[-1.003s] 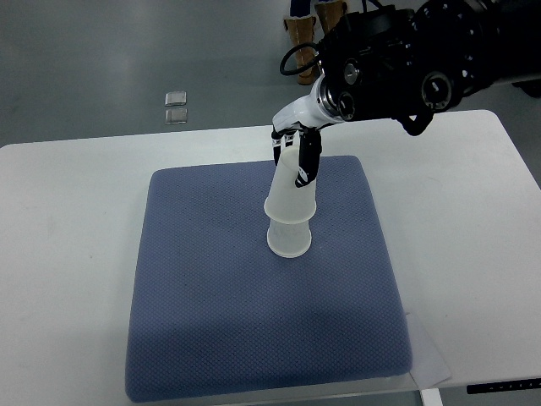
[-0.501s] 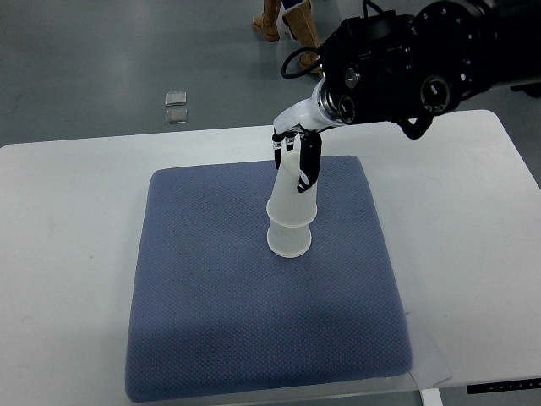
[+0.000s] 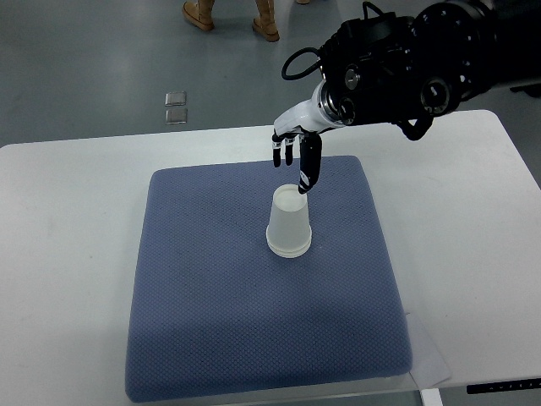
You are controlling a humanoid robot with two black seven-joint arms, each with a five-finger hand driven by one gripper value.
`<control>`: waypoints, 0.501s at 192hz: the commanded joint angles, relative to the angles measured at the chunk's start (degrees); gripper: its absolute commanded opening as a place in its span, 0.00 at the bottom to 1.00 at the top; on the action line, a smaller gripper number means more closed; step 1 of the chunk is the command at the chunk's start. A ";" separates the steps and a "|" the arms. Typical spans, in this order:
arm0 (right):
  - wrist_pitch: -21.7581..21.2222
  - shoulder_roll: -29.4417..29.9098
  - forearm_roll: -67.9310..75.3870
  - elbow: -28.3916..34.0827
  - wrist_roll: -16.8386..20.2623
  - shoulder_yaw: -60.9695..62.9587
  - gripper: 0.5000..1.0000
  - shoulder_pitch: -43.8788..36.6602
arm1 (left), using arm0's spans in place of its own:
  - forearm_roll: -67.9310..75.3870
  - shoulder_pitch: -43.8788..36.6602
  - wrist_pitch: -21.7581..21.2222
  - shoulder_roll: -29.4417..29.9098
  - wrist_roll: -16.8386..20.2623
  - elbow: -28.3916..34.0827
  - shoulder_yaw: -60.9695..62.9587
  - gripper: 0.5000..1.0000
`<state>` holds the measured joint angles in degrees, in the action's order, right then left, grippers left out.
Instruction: Stack paper cups
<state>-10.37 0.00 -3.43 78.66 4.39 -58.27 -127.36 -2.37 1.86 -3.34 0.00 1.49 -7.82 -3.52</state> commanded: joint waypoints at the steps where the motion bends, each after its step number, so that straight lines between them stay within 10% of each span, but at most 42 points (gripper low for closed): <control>1: 0.00 0.00 0.00 0.00 0.00 0.00 0.60 -0.09 | 0.00 -0.02 0.00 0.00 0.00 0.00 0.00 1.00; 96: 0.00 -1.84 1.49 -1.67 -0.09 0.09 0.63 -1.40 | 0.00 -0.02 0.00 0.00 0.00 0.00 0.00 1.00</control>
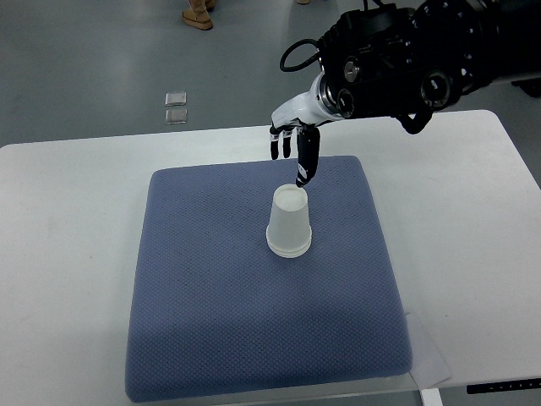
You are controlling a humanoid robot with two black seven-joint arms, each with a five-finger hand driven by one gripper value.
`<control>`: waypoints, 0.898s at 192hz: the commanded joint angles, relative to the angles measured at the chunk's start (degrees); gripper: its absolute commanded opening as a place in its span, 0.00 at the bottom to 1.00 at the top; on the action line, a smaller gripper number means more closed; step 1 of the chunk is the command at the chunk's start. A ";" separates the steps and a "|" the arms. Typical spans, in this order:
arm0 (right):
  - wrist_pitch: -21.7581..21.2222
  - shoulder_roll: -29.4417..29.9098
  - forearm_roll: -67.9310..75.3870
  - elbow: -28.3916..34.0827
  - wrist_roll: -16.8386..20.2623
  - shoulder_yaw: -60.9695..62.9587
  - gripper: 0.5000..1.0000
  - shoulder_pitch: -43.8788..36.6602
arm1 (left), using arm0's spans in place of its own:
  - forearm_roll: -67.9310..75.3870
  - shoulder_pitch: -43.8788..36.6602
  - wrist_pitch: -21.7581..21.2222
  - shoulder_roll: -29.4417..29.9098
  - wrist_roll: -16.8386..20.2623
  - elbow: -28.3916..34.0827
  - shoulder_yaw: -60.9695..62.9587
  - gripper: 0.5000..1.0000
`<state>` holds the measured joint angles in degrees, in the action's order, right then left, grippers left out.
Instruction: Stack paper cups
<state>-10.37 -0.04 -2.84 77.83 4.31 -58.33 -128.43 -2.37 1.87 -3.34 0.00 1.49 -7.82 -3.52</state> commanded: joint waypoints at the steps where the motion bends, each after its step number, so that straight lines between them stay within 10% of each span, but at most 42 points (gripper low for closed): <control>1: 0.00 -1.80 0.90 -0.84 0.00 0.15 0.63 -0.33 | 0.00 -0.02 0.00 0.00 0.00 0.00 0.00 1.00; 82: 7.03 -13.58 7.93 -6.64 -1.06 2.43 0.65 3.80 | 0.00 -0.02 0.00 0.00 0.00 0.00 0.00 1.00; 172: 18.89 -25.80 21.56 -17.89 -7.03 38.82 0.66 36.23 | 0.00 -0.02 0.00 0.00 0.00 0.00 0.00 1.00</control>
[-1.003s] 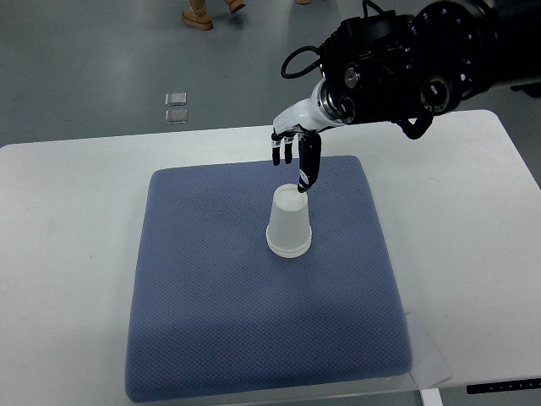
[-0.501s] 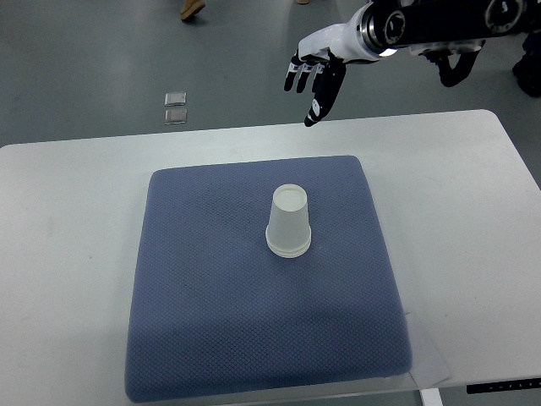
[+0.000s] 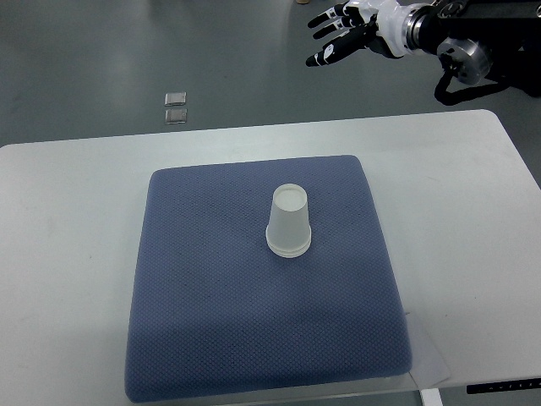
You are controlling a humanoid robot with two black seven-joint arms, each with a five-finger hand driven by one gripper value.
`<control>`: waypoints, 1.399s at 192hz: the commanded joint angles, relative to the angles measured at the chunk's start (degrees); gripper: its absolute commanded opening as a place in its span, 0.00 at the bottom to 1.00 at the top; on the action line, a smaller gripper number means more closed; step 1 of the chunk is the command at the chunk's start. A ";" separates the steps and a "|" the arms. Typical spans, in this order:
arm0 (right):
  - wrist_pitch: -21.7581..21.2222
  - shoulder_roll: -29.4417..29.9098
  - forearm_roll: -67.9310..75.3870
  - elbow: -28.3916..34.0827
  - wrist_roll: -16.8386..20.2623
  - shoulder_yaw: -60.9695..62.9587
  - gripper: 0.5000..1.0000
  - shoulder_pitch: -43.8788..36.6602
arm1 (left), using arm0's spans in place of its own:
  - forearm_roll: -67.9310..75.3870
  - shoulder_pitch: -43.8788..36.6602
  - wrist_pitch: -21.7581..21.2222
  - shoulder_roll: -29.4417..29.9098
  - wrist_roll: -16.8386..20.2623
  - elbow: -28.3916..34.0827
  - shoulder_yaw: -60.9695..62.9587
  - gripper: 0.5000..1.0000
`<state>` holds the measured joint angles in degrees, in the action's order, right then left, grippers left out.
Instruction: Stack paper cups
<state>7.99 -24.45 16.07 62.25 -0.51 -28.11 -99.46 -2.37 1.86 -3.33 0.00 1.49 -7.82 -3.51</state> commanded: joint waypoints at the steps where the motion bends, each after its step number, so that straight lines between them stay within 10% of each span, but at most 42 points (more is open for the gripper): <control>1: 0.45 -1.56 2.74 -2.57 -2.39 9.56 0.66 7.96 | 0.00 -0.01 -0.01 0.00 0.00 0.00 0.00 1.00; 139: -4.12 8.98 2.91 -13.30 -12.50 61.51 0.72 49.54 | 0.00 -0.01 -0.01 0.00 0.00 0.00 0.00 1.00; 268: -17.22 11.01 -15.19 -23.58 -15.13 61.96 0.83 51.82 | 0.00 -0.01 -0.01 0.00 0.00 0.00 0.00 1.00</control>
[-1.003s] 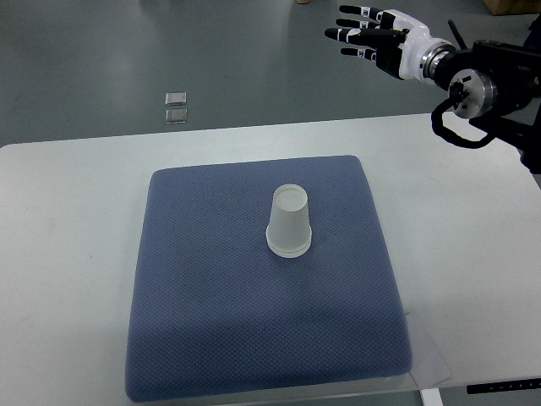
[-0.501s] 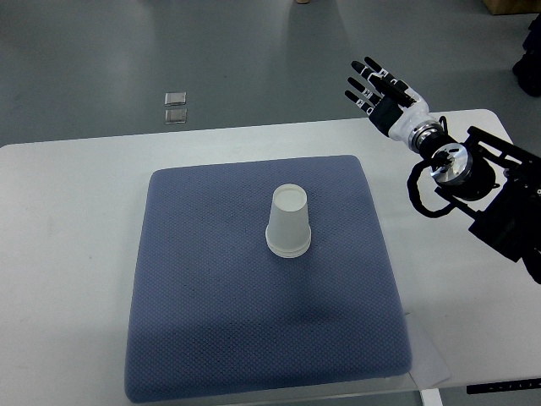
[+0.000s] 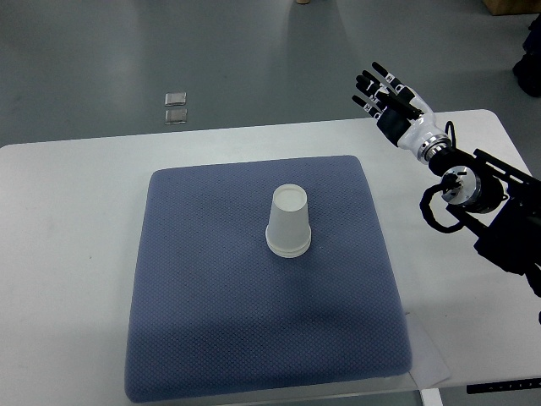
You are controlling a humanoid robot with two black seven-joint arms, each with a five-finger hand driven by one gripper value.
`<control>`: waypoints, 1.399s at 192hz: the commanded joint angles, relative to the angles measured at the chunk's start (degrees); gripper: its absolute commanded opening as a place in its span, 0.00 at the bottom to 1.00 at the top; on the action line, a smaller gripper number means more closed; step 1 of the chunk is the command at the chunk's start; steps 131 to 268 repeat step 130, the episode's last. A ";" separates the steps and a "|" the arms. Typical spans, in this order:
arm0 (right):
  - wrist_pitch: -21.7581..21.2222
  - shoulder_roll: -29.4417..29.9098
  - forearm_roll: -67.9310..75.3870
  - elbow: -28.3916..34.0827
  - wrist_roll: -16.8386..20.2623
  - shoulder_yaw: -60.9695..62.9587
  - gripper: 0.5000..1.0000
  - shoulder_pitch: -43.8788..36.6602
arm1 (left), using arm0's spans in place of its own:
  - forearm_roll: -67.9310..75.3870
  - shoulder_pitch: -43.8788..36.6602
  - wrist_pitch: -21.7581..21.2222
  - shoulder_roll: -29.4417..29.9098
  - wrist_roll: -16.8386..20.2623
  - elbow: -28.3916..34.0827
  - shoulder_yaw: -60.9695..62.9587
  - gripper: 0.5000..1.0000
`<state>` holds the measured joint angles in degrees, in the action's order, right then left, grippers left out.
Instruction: Stack paper cups
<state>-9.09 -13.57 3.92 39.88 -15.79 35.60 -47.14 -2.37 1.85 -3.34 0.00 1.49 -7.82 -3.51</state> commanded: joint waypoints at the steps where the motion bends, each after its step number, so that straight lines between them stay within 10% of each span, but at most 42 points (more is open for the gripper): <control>1: -0.14 0.12 -3.05 -1.21 0.15 -1.76 0.83 -0.49 | 0.00 -0.01 0.00 0.00 0.00 0.00 0.00 1.00; 268: 0.04 0.38 -4.19 -1.30 0.41 -7.56 0.83 -2.95 | 0.00 0.08 0.00 0.00 0.00 0.00 0.00 1.00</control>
